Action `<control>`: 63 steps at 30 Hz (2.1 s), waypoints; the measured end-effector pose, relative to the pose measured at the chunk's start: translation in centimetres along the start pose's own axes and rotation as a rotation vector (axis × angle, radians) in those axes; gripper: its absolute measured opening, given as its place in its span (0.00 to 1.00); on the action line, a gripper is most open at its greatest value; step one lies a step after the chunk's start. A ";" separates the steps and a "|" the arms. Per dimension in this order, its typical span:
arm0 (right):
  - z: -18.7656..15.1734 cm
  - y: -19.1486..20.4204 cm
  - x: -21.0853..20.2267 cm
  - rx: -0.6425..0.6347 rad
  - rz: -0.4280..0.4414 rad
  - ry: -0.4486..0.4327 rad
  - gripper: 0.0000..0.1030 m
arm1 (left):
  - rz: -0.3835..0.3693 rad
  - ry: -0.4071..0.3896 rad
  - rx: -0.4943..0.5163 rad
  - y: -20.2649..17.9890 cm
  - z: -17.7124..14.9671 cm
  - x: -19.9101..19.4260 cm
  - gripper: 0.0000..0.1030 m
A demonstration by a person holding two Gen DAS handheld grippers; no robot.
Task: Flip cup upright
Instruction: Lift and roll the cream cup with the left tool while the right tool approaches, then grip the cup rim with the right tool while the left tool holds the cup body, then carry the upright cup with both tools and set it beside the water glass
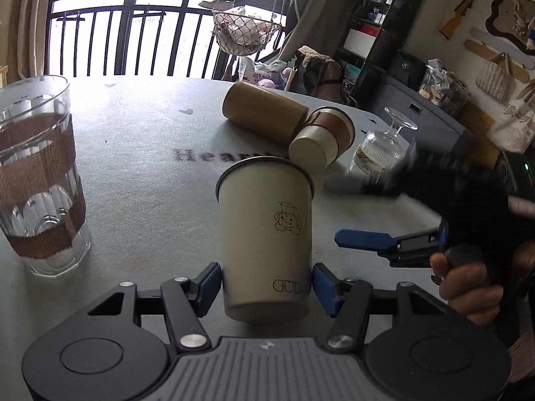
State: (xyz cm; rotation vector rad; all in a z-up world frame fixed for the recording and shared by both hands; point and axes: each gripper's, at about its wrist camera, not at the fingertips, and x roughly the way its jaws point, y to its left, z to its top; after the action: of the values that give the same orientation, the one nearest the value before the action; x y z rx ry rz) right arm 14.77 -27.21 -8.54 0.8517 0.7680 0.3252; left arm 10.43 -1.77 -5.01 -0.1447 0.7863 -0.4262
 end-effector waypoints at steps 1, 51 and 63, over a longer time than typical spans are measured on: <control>0.2 0.1 0.0 0.026 0.025 0.006 0.73 | -0.002 -0.001 0.002 0.0 0.0 -0.1 0.59; -3.9 12.9 0.2 -0.884 -0.107 -0.127 0.80 | 0.020 -0.088 0.170 -1.4 -1.8 -0.4 0.57; -6.3 14.1 0.2 -1.030 -0.122 -0.122 0.80 | 0.134 -0.147 0.230 -1.2 -3.5 0.7 0.53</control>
State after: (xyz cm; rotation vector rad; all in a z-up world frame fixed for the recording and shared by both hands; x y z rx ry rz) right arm 10.89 -14.72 -0.35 -0.1455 0.4345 0.4874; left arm 7.99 -3.06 -7.52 0.0902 0.5936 -0.3719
